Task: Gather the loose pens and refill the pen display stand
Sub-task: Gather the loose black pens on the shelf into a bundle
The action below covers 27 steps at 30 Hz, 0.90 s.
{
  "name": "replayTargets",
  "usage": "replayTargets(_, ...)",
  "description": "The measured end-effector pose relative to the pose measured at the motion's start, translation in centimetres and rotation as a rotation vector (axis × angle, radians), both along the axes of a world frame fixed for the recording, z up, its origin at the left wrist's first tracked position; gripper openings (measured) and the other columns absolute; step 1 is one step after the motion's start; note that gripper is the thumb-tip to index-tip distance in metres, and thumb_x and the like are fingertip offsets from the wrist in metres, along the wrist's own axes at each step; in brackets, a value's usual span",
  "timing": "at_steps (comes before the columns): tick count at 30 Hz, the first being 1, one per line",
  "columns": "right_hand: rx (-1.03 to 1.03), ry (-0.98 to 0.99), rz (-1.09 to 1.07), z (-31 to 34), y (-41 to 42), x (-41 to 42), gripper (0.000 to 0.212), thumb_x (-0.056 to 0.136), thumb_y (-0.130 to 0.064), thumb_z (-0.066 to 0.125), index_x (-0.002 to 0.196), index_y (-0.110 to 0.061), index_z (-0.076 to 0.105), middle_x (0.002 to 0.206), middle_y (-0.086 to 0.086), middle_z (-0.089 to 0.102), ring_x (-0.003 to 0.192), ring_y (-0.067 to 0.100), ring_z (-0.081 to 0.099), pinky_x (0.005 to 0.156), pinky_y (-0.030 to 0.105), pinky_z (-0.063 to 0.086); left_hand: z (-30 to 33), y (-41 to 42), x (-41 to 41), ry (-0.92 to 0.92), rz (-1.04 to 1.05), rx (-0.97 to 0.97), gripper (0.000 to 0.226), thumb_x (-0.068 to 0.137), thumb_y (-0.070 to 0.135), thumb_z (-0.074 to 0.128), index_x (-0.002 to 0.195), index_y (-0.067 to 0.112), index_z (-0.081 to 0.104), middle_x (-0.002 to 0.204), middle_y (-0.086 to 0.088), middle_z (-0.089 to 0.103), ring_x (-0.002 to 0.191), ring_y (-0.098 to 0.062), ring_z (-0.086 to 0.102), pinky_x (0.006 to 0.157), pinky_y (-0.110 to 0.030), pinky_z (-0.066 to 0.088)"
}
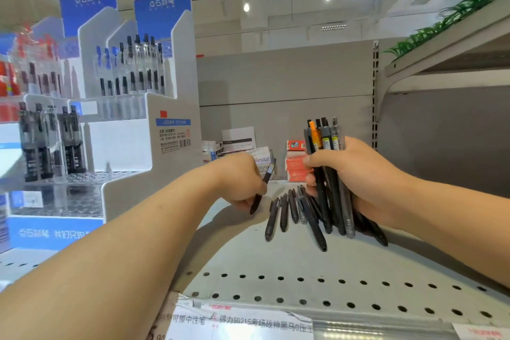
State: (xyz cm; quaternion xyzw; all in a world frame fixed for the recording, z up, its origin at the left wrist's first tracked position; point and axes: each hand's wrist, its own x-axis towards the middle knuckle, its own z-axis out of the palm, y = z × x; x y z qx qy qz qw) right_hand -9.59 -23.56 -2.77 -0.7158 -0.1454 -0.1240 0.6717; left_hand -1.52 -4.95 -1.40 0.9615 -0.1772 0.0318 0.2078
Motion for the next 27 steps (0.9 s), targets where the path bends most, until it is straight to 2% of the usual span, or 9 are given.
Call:
replayTargets(3,0.049,-0.019,-0.037,0.2,0.0,-0.2,0.008,0.096,-0.01,0.065,0.101,-0.01,0.059,0.066,0.006,0.065,0.06,0.017,0.064,0.063,0.029,0.058,1.0,0.0,-1.4,0.019,-0.167,-0.459,0.015,0.095,0.012,0.064,0.109,0.009,0.065,0.086,-0.009,0.075,0.067,-0.016,0.073,0.067,-0.031,0.063)
replayTargets(4,0.071,-0.027,-0.049,0.3,0.0,-0.3,0.008,0.096,-0.011,0.066,0.101,-0.011,0.058,0.064,0.005,0.064,0.058,0.016,0.063,0.059,0.027,0.057,1.3,-0.2,-2.0,0.045,-0.247,-0.556,0.017,0.095,0.01,0.064,0.112,0.011,0.062,0.089,-0.01,0.074,0.069,-0.017,0.073,0.066,-0.03,0.061)
replayTargets(6,0.098,-0.047,-0.067,0.5,0.0,-0.4,0.011,0.097,-0.014,0.066,0.102,-0.012,0.056,0.06,0.003,0.061,0.053,0.014,0.06,0.054,0.026,0.055,1.6,-0.5,-3.0,0.07,-0.369,-0.615,0.021,0.096,0.008,0.063,0.116,0.012,0.06,0.093,-0.011,0.073,0.076,-0.021,0.074,0.067,-0.032,0.062)
replayTargets(10,0.07,-0.139,-0.122,0.8,0.1,-0.6,0.01,0.098,-0.019,0.066,0.103,-0.015,0.059,0.059,-0.001,0.059,0.051,0.013,0.055,0.051,0.025,0.052,1.6,-1.5,-4.2,0.034,-0.482,-0.509,0.019,0.099,0.016,0.06,0.117,0.012,0.06,0.078,0.001,0.073,0.076,-0.021,0.073,0.076,-0.036,0.063)
replayTargets(14,0.08,-0.2,-0.168,0.8,-0.1,-0.5,0.012,0.097,-0.024,0.067,0.105,-0.017,0.062,0.06,-0.003,0.06,0.052,0.013,0.056,0.053,0.025,0.053,1.6,-2.4,-5.0,-0.058,-0.511,-0.415,0.012,0.103,0.026,0.052,0.106,0.019,0.062,0.077,-0.001,0.074,0.07,-0.017,0.074,0.072,-0.035,0.063)
replayTargets(18,0.051,-0.199,-0.154,0.8,0.0,-0.9,0.018,0.095,-0.028,0.069,0.107,-0.015,0.065,0.061,-0.003,0.062,0.053,0.01,0.058,0.052,0.022,0.052,1.8,-2.4,-5.4,-0.205,-0.496,-0.32,0.019,0.103,0.028,0.045,0.1,0.023,0.063,0.075,0.001,0.074,0.067,-0.014,0.073,0.067,-0.028,0.061)
replayTargets(21,0.008,-0.193,-0.199,0.1,-0.1,-1.5,0.017,0.092,-0.029,0.071,0.102,-0.016,0.065,0.06,-0.002,0.061,0.052,0.01,0.057,0.051,0.023,0.053,1.7,-2.6,-6.1,-0.305,-0.5,-0.198,0.026,0.102,0.031,0.043,0.088,0.029,0.065,0.073,0.006,0.073,0.063,-0.006,0.07,0.065,-0.024,0.057)
replayTargets(24,-0.029,-0.21,-0.244,-0.9,-0.4,-2.5,0.012,0.092,-0.03,0.071,0.099,-0.023,0.064,0.062,-0.004,0.063,0.055,0.01,0.059,0.055,0.026,0.055,1.5,-3.0,-6.8,-0.392,-0.509,-0.048,0.022,0.098,0.032,0.047,0.083,0.03,0.063,0.072,0.005,0.072,0.063,-0.004,0.066,0.068,-0.034,0.057)
replayTargets(27,-0.064,-0.214,-0.244,-1.2,-0.6,-3.4,0.014,0.093,-0.028,0.072,0.103,-0.031,0.062,0.076,-0.011,0.074,0.064,0.008,0.071,0.057,0.022,0.058,1.6,-2.8,-7.5,-0.373,-0.519,0.003,0.015,0.089,0.027,0.052,0.083,0.027,0.066,0.073,0.002,0.072,0.067,-0.013,0.066,0.069,-0.044,0.058)
